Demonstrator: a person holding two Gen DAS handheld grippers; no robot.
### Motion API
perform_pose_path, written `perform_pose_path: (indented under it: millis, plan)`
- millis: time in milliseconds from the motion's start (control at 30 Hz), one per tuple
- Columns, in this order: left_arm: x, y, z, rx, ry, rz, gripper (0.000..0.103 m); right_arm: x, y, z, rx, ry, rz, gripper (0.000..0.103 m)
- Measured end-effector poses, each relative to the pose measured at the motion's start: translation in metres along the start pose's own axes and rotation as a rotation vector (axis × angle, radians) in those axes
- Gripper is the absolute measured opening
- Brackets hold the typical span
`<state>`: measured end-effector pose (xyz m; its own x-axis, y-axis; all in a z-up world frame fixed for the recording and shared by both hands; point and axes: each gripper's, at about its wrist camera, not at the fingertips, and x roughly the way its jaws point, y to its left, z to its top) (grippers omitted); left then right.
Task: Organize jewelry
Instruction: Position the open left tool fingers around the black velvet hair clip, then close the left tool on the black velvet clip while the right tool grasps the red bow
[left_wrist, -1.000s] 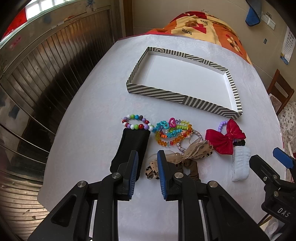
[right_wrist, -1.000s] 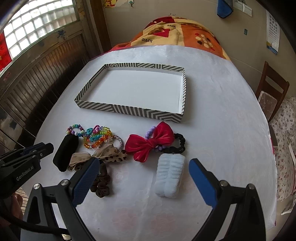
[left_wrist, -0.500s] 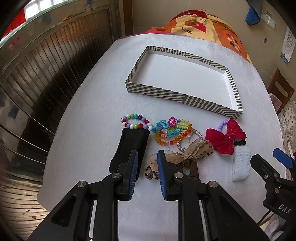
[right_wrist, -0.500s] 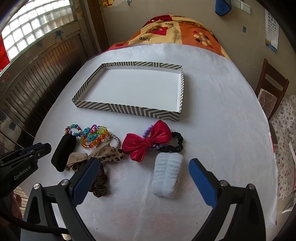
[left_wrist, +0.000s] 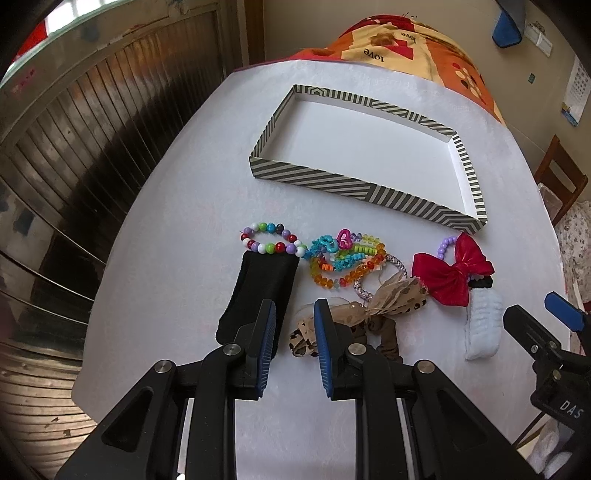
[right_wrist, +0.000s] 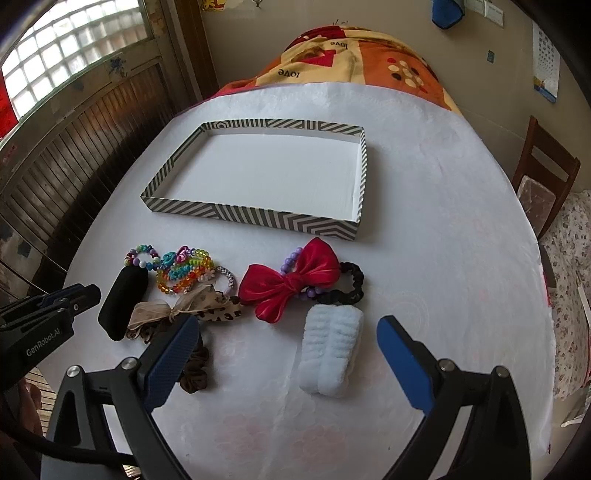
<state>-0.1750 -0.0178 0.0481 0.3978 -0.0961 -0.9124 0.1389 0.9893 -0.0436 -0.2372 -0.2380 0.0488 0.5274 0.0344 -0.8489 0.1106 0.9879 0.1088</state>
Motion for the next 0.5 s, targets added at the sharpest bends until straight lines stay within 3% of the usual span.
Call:
perform_pose_path:
  millis: [367,500]
  plan:
    - [0.01,0.064,0.012,-0.147,0.06,-0.049,0.011,0.009,-0.025,-0.004,0.017,0.024,0.045,0.1]
    - [0.023,0.068,0.008,-0.164,0.113,-0.117,0.011,0.012,-0.035,-0.005,0.034,0.032,0.054,0.1]
